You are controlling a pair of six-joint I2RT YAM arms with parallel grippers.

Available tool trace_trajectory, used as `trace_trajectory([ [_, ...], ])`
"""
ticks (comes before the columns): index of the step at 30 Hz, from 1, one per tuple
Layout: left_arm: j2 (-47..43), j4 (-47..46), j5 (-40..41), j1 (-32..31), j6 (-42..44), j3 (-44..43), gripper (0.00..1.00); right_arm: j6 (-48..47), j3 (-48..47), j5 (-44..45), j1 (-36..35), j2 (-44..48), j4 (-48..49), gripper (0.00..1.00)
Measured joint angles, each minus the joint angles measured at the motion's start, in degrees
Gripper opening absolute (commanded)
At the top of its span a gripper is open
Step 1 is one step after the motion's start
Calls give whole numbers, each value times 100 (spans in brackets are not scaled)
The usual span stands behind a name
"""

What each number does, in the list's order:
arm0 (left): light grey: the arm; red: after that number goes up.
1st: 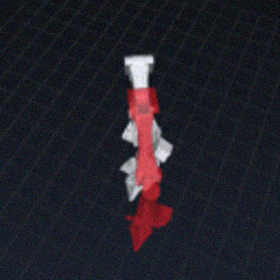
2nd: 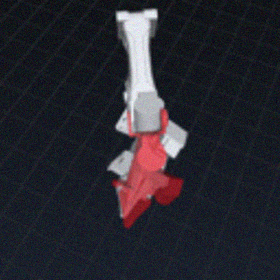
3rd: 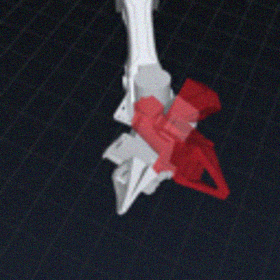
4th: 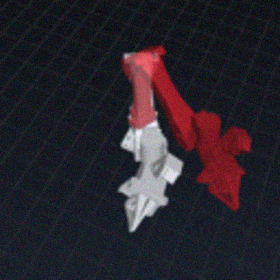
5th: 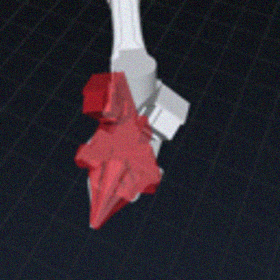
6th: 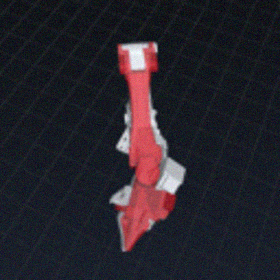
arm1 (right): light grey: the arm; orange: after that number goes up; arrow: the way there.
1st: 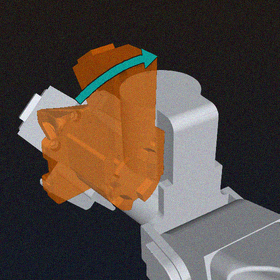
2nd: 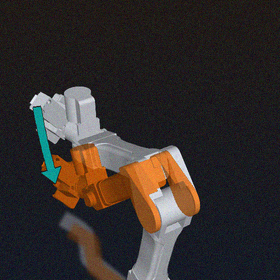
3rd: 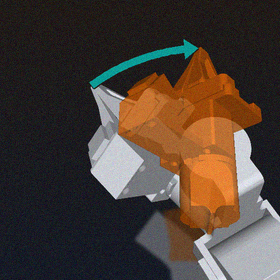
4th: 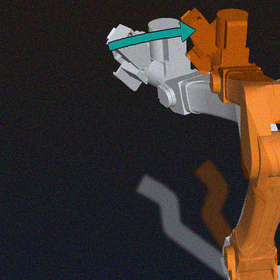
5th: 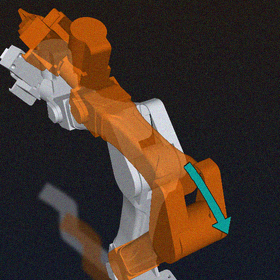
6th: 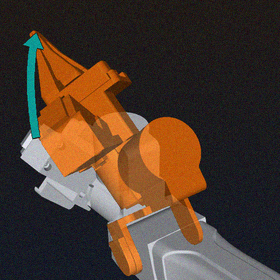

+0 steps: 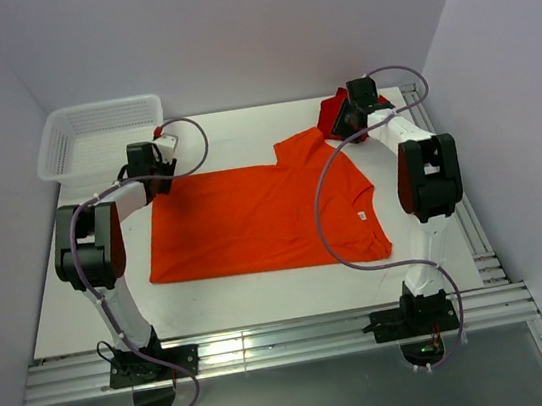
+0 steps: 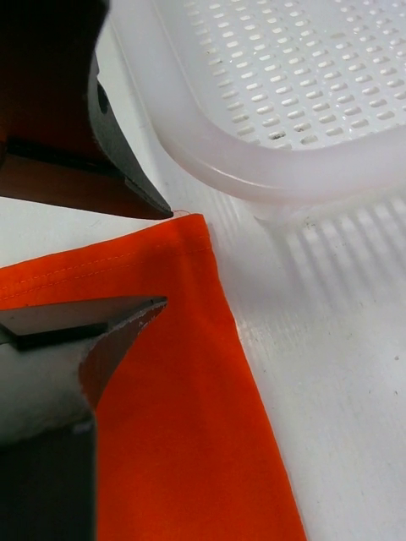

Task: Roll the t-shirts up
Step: Fold the tshirt

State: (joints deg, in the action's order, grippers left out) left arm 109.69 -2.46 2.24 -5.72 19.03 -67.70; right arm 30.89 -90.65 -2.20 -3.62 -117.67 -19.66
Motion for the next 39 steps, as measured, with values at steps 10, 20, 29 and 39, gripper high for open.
trace_trajectory([
  [10, 0, 125, 238, 0, -612, -4, 42, -72, 11, 2, 0, 87, 2, 43],
  [20, 13, 459, 278, 98, -1338, -26, 43, -98, 199, 2, 0, 140, 37, 42],
  [29, 378, 688, 275, 190, -1604, -444, 43, -164, 219, 4, 0, 151, 46, 41],
  [39, 560, 911, 260, 203, -1775, -713, 29, -227, 219, 42, 0, 151, 42, 41],
])
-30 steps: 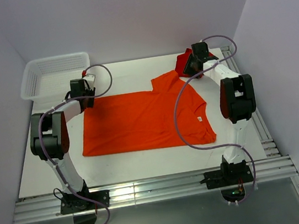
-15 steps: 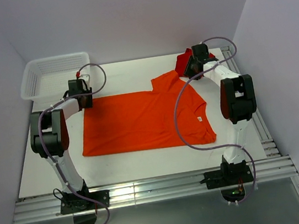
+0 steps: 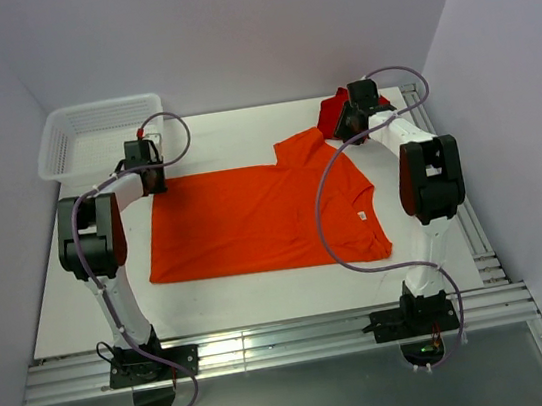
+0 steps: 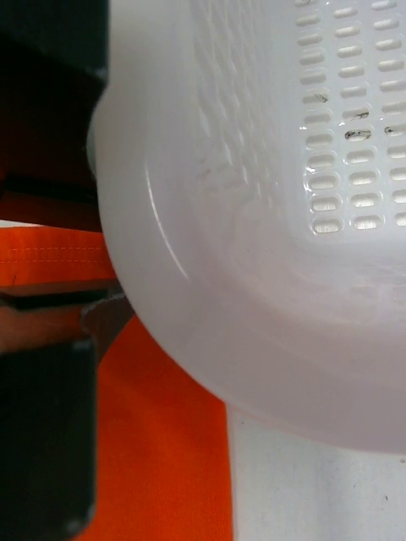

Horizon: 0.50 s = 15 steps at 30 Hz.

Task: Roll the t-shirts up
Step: Fold the tshirt

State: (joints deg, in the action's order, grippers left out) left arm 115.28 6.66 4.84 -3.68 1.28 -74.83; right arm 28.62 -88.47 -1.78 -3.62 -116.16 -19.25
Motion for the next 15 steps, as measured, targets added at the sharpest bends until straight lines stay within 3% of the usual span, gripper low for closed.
trace_trajectory([
  [15, -2, 9, -81, 26, 59, 2, 6, -177, -984, -90, 0, -413, -299, 46],
])
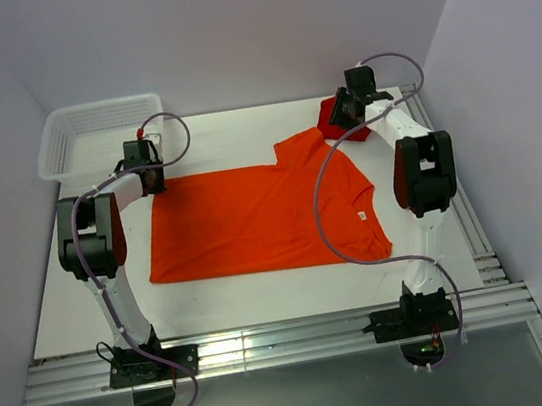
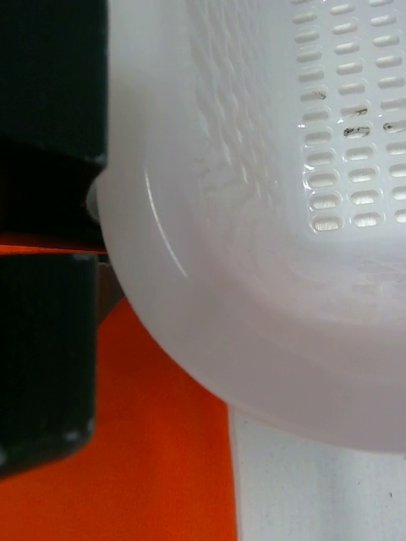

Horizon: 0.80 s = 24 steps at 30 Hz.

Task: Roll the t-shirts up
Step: Fold the tshirt

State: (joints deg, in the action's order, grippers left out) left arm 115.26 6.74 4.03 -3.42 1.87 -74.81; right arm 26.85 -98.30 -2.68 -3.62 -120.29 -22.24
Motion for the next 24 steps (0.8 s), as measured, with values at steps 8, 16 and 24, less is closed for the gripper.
trace_trajectory([
  [8, -4, -22, -90, 2, 52, 31, 0, -15, -496, -269, -42, -647, -199, 48],
  [16, -9, -24, -142, 2, 79, 33, 0, -15, -846, -304, -258, -920, -358, 49],
  [24, -22, -44, -162, 2, 125, 57, 28, -13, -940, -367, -332, -1128, -374, 46],
])
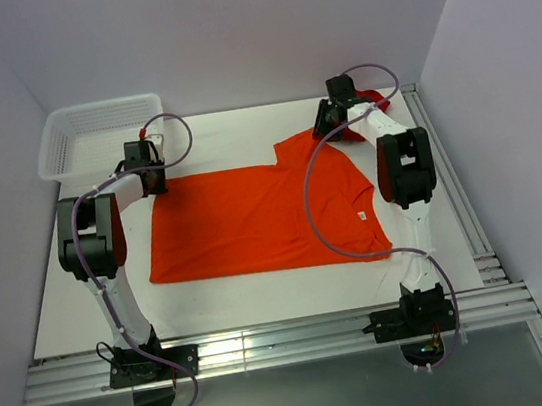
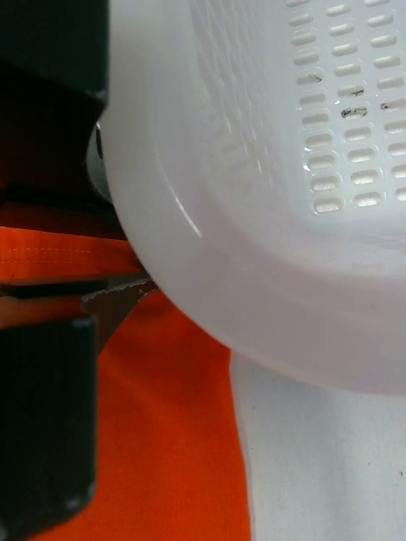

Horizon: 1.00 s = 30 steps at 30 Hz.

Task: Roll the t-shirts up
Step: Fold the tshirt

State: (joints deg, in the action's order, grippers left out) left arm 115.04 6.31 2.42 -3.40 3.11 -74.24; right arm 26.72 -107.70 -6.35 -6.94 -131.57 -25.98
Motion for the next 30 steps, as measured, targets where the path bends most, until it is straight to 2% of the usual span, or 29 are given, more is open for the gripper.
trace_trajectory([
  [6, -13, -44, 28, 0, 13, 28, 37, 0, 0, -33, -4, -24, -28, 39],
  [11, -59, -133, 52, 0, 20, 114, 38, 20, 0, -42, -4, -24, -20, 22],
  [14, -59, -131, 55, 0, 20, 114, 31, 39, 0, -46, -4, -24, -22, 14],
  [18, -59, -129, 48, 0, 20, 114, 7, 44, 0, -44, -4, -24, -22, 9],
  [20, -59, -129, 42, 0, 24, 114, 0, 42, 2, -42, -4, -24, -20, 6],
  [30, -289, -162, -26, 0, 37, 205, 0, 42, 236, -11, -7, 111, 92, 0],
])
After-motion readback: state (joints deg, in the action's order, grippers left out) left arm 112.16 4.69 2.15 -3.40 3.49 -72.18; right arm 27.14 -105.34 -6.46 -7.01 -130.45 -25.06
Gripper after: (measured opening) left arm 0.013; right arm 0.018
